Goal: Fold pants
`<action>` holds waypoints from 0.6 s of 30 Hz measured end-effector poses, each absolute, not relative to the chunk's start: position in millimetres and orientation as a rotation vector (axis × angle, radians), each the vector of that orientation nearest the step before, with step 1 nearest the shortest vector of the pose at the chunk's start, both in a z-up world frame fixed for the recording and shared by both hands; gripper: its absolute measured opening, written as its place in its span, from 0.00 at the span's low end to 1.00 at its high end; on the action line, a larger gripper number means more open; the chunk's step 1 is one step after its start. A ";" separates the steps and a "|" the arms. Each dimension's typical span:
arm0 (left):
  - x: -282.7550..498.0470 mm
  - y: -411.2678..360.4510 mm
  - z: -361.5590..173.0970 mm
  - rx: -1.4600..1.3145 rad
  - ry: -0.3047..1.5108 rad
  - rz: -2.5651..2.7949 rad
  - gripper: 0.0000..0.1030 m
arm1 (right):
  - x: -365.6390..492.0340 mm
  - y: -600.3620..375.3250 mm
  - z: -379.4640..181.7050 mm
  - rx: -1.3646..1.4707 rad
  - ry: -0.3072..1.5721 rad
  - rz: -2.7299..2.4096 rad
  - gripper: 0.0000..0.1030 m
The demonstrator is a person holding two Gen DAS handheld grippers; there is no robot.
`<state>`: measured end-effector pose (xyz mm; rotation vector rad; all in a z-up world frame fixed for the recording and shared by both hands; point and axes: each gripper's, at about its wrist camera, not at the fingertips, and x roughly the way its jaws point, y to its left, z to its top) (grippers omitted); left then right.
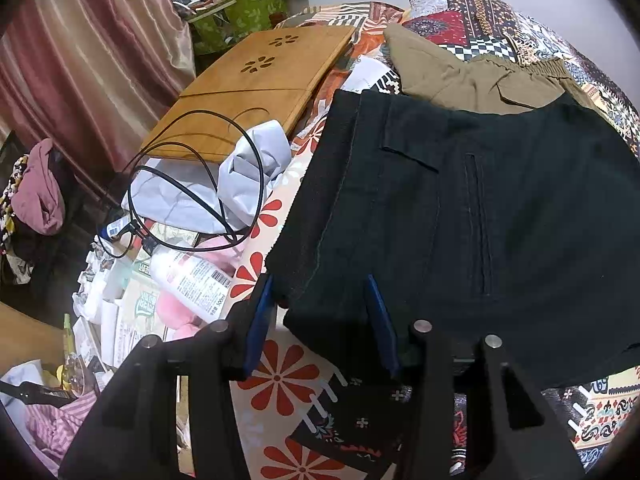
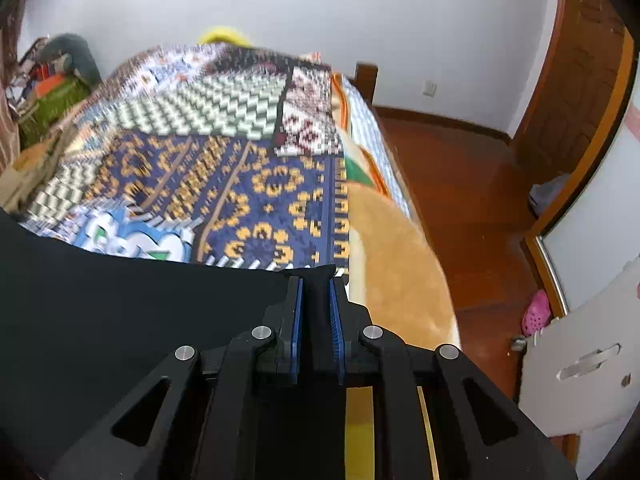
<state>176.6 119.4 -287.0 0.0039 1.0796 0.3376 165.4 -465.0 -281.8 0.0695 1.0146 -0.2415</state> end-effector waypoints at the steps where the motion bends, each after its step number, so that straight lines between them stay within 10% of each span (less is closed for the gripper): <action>1: 176.2 120.4 -286.5 0.001 1.080 0.338 0.48 | 165.6 -465.6 -282.3 0.072 1.024 -0.244 0.11; 7: 167.0 119.9 -262.7 0.029 1.046 0.362 0.47 | 160.4 -464.3 -268.3 0.079 1.065 -0.250 0.37; 18: 184.9 43.9 -173.8 0.073 0.833 0.060 0.53 | 125.1 -397.8 -202.2 0.118 0.950 -0.031 0.52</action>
